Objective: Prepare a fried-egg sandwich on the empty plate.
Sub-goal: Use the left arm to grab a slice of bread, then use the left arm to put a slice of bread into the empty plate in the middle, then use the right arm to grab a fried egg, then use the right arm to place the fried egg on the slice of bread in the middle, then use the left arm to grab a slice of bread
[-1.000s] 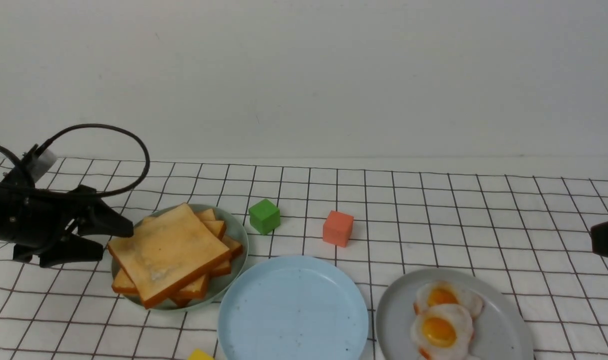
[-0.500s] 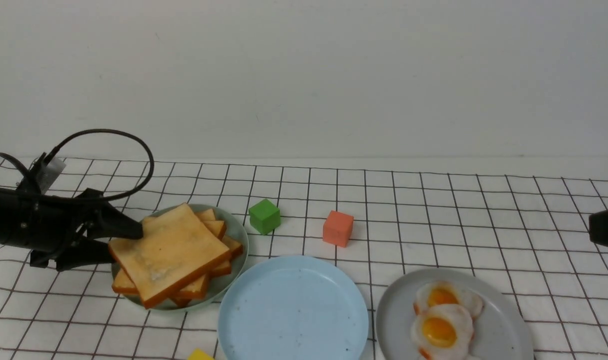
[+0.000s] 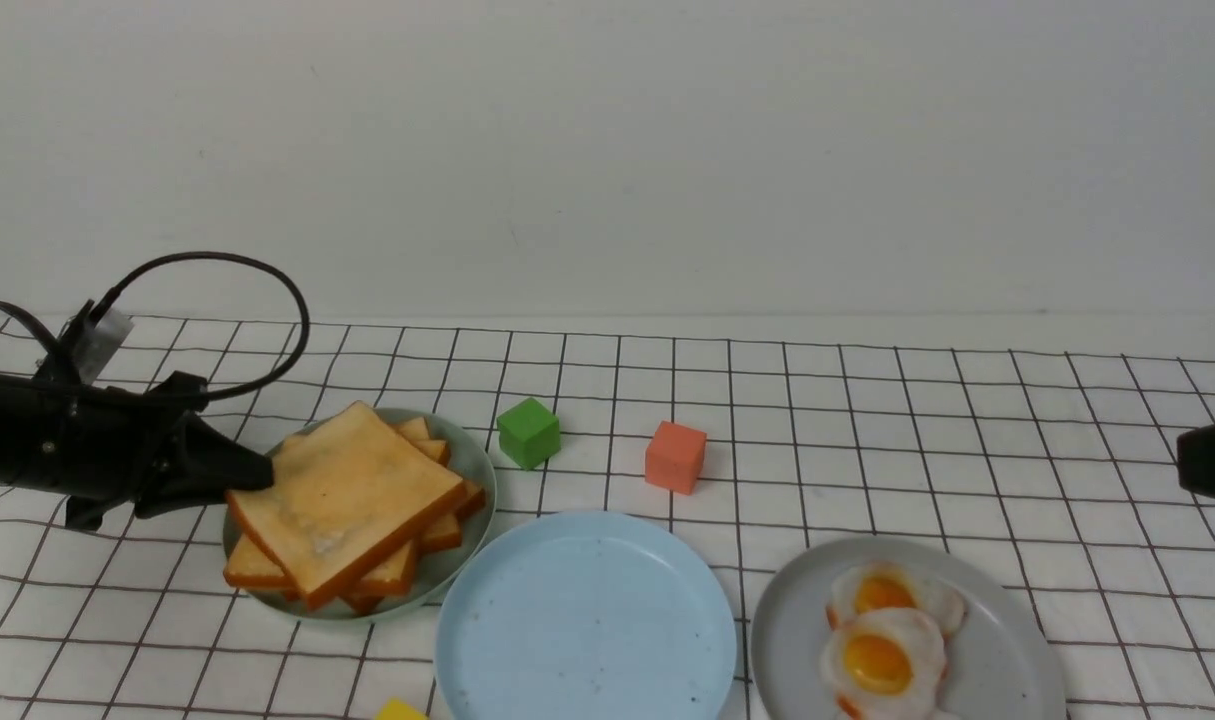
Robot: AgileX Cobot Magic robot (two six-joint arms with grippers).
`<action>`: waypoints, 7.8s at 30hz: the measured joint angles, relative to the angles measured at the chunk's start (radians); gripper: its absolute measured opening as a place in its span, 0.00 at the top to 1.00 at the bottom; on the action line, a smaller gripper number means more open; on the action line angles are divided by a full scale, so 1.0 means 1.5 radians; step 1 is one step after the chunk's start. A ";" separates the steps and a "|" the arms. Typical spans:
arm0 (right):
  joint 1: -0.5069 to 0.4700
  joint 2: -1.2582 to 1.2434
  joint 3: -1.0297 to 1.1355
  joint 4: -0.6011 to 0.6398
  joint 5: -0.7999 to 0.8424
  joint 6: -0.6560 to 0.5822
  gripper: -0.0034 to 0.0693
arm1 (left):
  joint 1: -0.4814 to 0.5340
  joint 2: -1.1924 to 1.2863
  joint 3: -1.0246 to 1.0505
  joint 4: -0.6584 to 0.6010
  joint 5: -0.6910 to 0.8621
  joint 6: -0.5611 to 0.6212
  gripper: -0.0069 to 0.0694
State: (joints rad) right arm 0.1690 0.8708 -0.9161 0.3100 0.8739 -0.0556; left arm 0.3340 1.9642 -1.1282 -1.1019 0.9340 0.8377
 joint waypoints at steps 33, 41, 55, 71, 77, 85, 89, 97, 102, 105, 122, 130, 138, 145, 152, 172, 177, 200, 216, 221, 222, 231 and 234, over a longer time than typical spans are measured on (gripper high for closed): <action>0.000 0.001 0.000 0.000 0.013 0.000 0.62 | -0.325 -0.126 0.000 0.095 -0.039 0.143 0.83; 0.000 0.001 0.000 0.001 0.013 0.000 0.62 | -0.383 -0.111 0.000 0.108 -0.149 0.138 0.83; 0.000 0.018 0.011 0.001 0.019 0.024 0.62 | -0.390 -0.082 0.000 0.128 -0.161 0.130 0.63; 0.000 0.239 0.043 0.016 -0.052 0.178 0.62 | -0.390 -0.192 -0.065 0.342 -0.116 -0.092 0.22; 0.000 0.247 0.126 0.095 -0.159 0.147 0.61 | -0.390 -0.308 -0.060 0.370 -0.048 -0.187 0.24; -0.044 0.323 0.142 0.223 -0.183 0.021 0.61 | -0.433 -0.436 0.079 0.180 -0.037 -0.027 0.42; -0.085 0.361 0.146 0.318 -0.181 -0.082 0.61 | -0.510 -0.448 0.102 0.190 -0.036 -0.034 0.52; -0.113 0.461 0.204 0.613 -0.187 -0.369 0.50 | -0.653 -0.448 0.108 0.414 -0.107 -0.243 0.71; -0.113 0.509 0.204 0.732 -0.190 -0.495 0.45 | -0.655 -0.448 0.108 0.432 -0.112 -0.270 0.80; -0.113 0.523 0.204 0.752 -0.191 -0.521 0.47 | -0.655 -0.448 0.108 0.432 -0.110 -0.274 0.86; -0.172 0.498 0.204 0.723 -0.141 -0.538 0.53 | -0.655 -0.448 0.108 0.430 -0.096 -0.274 0.93; -0.156 0.520 0.204 0.696 -0.138 -0.535 0.41 | -0.655 -0.448 0.108 0.414 -0.091 -0.271 0.93; -0.155 0.553 0.211 0.727 -0.146 -0.548 0.37 | -0.655 -0.448 0.108 0.412 -0.086 -0.269 0.93; -0.155 0.587 0.215 0.813 -0.128 -0.615 0.43 | -0.655 -0.448 0.108 0.412 -0.086 -0.269 0.93; -0.155 0.596 0.217 0.825 -0.130 -0.637 0.59 | -0.655 -0.448 0.108 0.410 -0.084 -0.269 0.93; -0.154 0.551 0.220 0.798 -0.102 -0.644 0.80 | -0.572 -0.532 0.108 0.411 -0.001 -0.311 0.93; -0.154 0.466 0.222 0.796 -0.092 -0.638 0.80 | -0.565 -0.566 0.108 0.413 0.060 -0.334 0.93; 0.171 0.625 -0.022 0.815 -0.134 -0.575 0.75 | -0.565 -0.703 0.154 0.585 0.088 -0.524 0.92; 0.127 0.574 -0.042 0.626 -0.116 -0.484 0.07 | -0.565 -0.682 0.176 0.607 -0.051 -0.611 0.90; 0.101 0.443 -0.102 0.364 -0.041 -0.318 0.12 | -0.565 -0.614 0.176 0.680 -0.159 -0.739 0.87; 0.101 0.406 -0.118 0.286 -0.019 -0.263 0.16 | -0.561 -0.585 0.175 0.703 -0.169 -0.759 0.86; 0.143 0.208 -0.150 0.123 0.052 -0.134 0.25 | -0.321 -0.408 0.113 0.544 -0.106 -0.607 0.86; 0.165 0.160 -0.150 0.118 0.062 -0.132 0.26 | -0.194 -0.353 0.104 0.397 -0.070 -0.478 0.84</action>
State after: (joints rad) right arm 0.4162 1.1109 -1.1409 0.4875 0.9675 -0.2530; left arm 0.0435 1.4343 -0.9724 -0.5062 0.8295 0.1211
